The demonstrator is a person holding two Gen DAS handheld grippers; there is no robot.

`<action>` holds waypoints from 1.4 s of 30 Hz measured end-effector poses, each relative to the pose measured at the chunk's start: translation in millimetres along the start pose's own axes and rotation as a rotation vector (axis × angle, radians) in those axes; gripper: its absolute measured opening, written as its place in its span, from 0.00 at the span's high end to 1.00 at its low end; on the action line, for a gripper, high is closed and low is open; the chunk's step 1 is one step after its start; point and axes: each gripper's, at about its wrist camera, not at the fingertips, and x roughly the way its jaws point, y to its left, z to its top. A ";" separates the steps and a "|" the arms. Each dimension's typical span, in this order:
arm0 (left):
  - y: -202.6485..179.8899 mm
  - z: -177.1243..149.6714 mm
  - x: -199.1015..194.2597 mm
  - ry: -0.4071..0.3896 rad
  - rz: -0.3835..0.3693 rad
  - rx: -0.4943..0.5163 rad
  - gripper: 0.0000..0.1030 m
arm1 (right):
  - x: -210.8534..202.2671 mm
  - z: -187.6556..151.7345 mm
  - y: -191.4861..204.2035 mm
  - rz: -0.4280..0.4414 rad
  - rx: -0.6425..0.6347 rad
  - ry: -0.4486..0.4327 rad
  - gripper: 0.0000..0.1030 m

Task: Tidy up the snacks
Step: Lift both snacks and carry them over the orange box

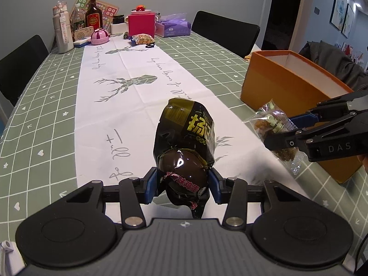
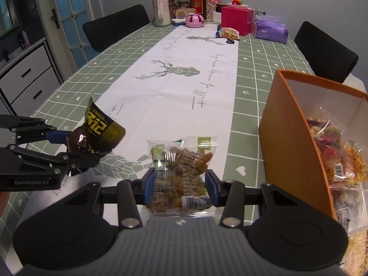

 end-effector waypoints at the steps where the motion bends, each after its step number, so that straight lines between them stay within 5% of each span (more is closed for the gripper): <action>1: -2.8 1.0 -3.1 -0.001 -0.007 -0.002 0.49 | -4.3 0.7 -0.2 0.004 -0.001 -0.004 0.57; 17: -66.4 49.2 -43.2 -0.065 -0.046 -0.009 0.49 | -105.2 4.7 -45.8 -0.056 0.018 -0.153 0.57; 42: -235.9 111.1 -7.0 -0.111 -0.250 0.152 0.49 | -211.0 -26.3 -186.2 -0.184 0.346 -0.357 0.57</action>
